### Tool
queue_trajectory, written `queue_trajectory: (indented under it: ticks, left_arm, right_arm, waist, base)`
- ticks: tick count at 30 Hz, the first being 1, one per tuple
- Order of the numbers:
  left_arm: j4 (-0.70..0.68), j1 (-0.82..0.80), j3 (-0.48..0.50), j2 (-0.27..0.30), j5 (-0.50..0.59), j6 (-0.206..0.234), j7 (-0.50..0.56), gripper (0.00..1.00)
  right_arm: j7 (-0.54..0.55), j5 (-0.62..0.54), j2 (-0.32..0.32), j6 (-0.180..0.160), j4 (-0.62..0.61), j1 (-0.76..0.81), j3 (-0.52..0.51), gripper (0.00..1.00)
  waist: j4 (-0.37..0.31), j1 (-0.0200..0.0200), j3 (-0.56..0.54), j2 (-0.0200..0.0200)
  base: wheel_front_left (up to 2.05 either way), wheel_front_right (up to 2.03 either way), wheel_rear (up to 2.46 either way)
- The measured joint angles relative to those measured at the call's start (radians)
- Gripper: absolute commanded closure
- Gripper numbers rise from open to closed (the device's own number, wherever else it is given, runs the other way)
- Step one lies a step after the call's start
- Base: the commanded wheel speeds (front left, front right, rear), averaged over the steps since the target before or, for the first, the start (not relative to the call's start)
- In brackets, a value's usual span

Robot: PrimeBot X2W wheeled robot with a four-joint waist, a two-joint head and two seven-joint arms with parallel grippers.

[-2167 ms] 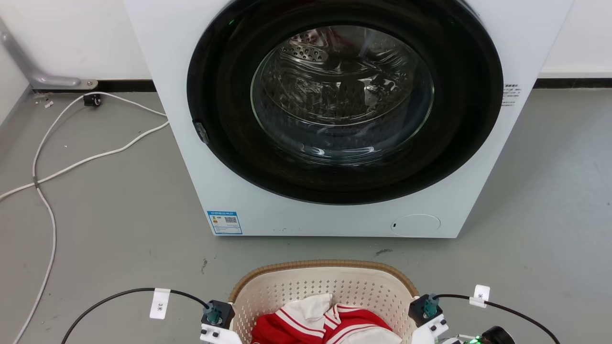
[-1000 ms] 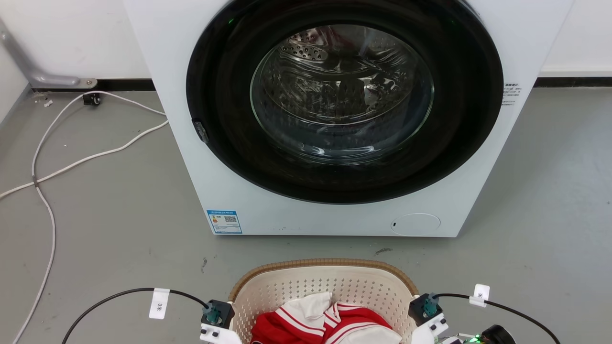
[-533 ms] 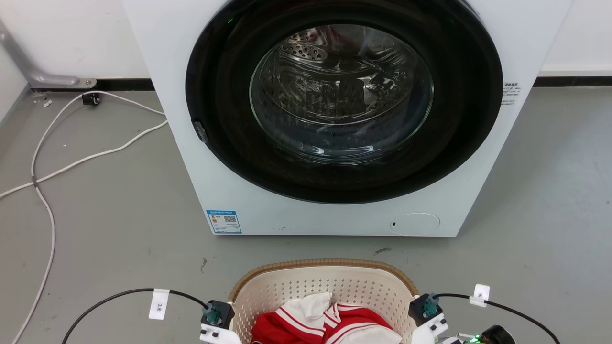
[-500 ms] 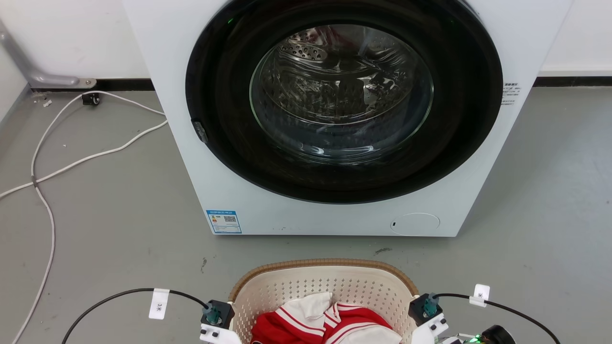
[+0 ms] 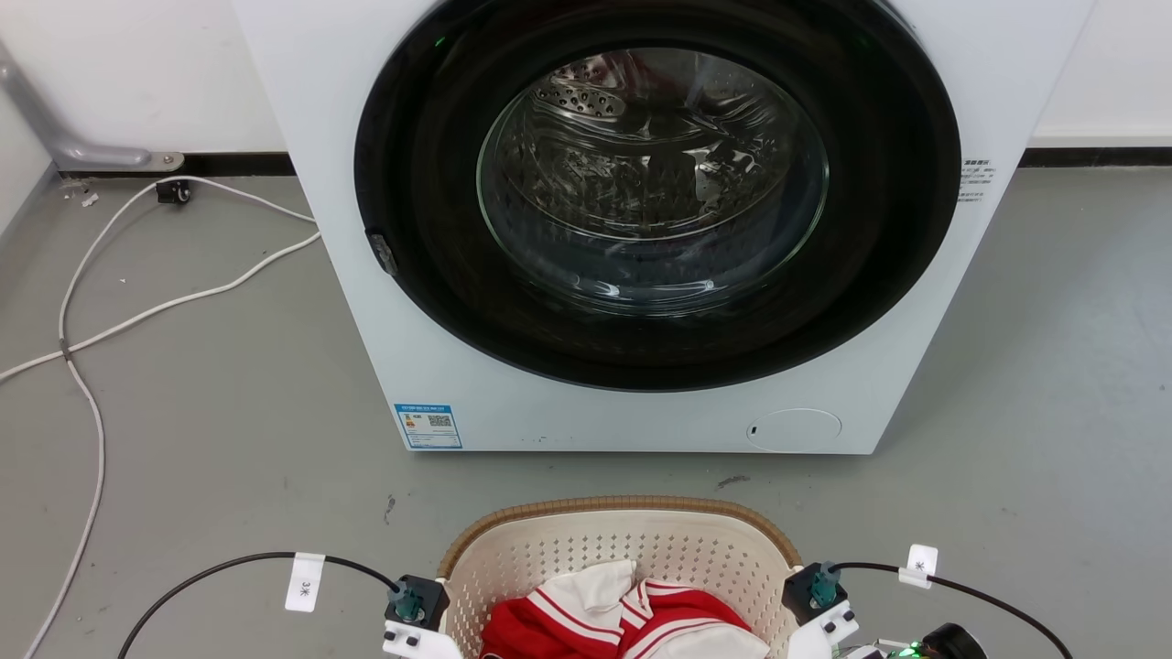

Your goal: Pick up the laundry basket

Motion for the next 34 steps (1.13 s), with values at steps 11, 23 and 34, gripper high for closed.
queue_trajectory:
  ticks: [11, 23, 34]
  left_arm:
    - [0.004, -0.003, -0.022, -0.002, -0.019, 0.000, -0.005, 1.00]
    - [0.008, -0.003, -0.039, -0.003, -0.035, 0.000, -0.009, 1.00]
    - [0.008, -0.006, -0.053, -0.002, -0.046, 0.000, -0.011, 1.00]
  right_arm:
    - [-0.002, 0.000, -0.002, 0.000, -0.001, 0.000, 0.002, 1.00]
    - [-0.002, 0.000, -0.001, 0.000, -0.001, 0.001, 0.003, 1.00]
    - [-0.002, 0.000, 0.000, 0.000, 0.001, 0.001, 0.003, 1.00]
  waist:
    - [0.004, -0.0001, -0.001, 0.0000]
    - [0.005, -0.0001, -0.003, 0.0000]
    - [0.004, -0.0001, 0.000, 0.0000]
  base:
    - [0.00, 0.00, 0.00]
    - [0.00, 0.00, 0.00]
    - [0.00, 0.00, 0.00]
